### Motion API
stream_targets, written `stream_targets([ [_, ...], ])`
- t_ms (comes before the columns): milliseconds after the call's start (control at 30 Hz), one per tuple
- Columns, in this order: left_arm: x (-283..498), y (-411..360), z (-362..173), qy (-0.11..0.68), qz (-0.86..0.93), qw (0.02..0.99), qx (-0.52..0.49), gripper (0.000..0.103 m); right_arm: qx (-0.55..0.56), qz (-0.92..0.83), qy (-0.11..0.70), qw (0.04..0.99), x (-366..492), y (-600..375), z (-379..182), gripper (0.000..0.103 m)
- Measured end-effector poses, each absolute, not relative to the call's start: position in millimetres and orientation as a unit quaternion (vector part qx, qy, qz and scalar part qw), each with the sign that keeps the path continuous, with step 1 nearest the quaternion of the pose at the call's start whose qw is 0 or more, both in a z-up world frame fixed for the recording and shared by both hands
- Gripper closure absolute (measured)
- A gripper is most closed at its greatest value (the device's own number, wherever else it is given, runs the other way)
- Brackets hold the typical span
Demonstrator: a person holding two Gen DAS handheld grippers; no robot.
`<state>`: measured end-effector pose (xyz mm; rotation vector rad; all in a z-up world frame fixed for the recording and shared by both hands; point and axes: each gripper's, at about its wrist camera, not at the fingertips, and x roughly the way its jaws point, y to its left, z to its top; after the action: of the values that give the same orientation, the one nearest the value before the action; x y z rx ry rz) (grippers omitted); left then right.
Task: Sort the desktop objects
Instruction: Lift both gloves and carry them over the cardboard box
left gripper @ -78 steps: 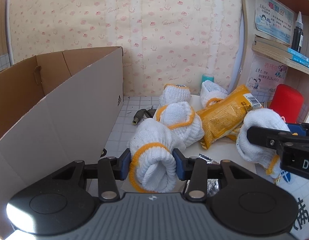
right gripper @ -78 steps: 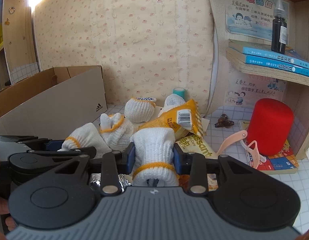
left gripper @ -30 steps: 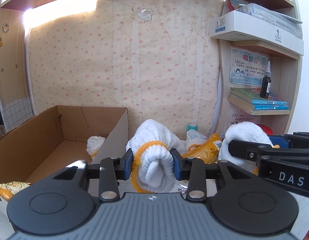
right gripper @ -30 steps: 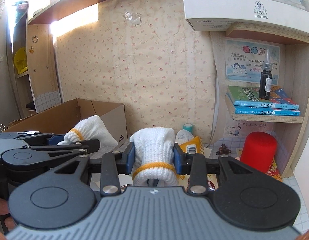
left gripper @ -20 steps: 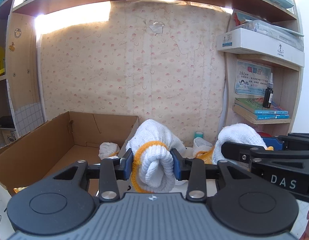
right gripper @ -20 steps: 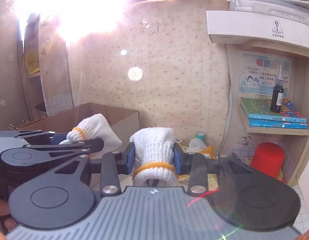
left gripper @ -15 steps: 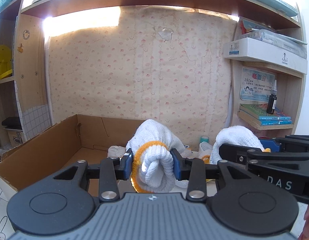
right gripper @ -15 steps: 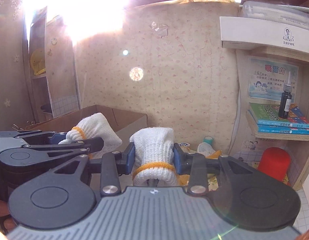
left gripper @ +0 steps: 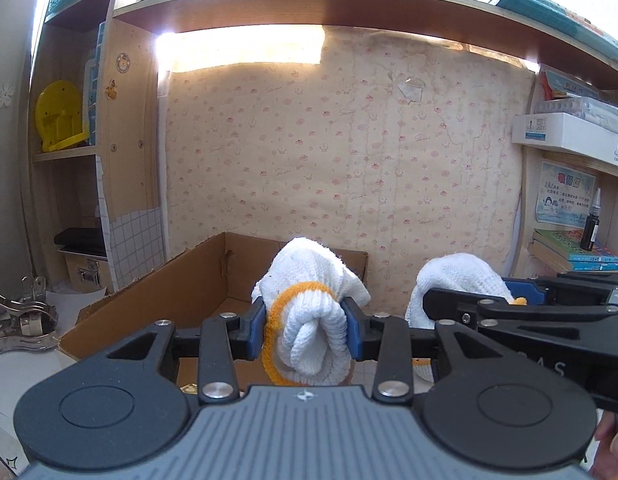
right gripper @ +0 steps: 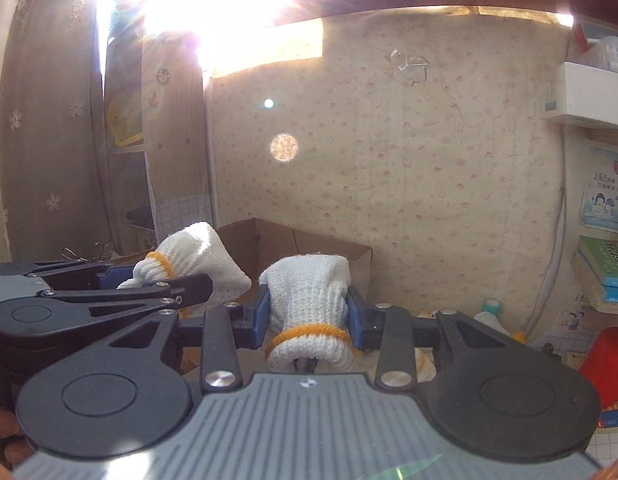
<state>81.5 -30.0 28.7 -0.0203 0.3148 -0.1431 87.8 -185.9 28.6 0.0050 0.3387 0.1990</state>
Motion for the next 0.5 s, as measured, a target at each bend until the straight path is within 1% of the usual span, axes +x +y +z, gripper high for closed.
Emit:
stream_targets([
  [500, 103, 20, 19, 0.175, -0.033, 0.984, -0.025, 0.062, -0.010, 0.141, 0.188, 0.972, 137, -131, 23, 0.065],
])
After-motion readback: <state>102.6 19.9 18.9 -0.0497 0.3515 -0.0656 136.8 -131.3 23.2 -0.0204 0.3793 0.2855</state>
